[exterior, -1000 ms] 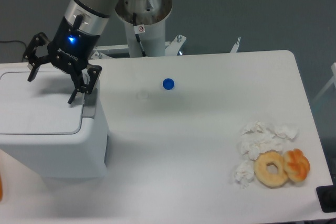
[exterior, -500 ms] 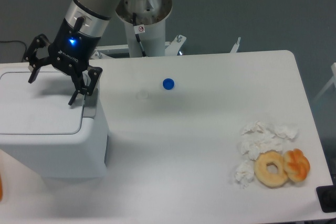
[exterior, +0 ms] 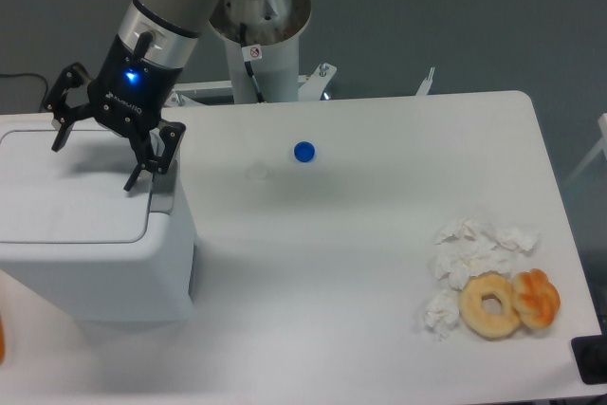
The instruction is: Close the trash can
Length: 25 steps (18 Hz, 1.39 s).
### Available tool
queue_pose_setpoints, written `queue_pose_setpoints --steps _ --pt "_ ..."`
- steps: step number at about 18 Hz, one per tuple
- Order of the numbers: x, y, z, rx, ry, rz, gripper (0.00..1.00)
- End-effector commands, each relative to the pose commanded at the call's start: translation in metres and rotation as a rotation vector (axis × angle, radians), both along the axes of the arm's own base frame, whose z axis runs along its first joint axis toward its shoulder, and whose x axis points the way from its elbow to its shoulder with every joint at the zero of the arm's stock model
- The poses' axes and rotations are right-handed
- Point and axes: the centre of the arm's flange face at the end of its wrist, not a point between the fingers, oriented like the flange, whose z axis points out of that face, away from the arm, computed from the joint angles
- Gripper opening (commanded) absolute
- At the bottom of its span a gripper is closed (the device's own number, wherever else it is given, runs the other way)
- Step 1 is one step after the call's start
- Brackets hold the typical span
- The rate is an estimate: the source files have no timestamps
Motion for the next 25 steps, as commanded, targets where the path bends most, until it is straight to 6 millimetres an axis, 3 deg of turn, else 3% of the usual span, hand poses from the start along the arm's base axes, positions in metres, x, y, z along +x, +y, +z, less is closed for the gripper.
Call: queue_pose_setpoints --steps 18,22,25 --pt "-0.003 0.0 0.005 0.016 0.002 -0.002 1.0" --pt "-0.01 -0.005 0.013 0.03 0.014 0.015 1.0" --pt "-0.028 -0.011 0.025 0.05 0.035 0.043 1.0"
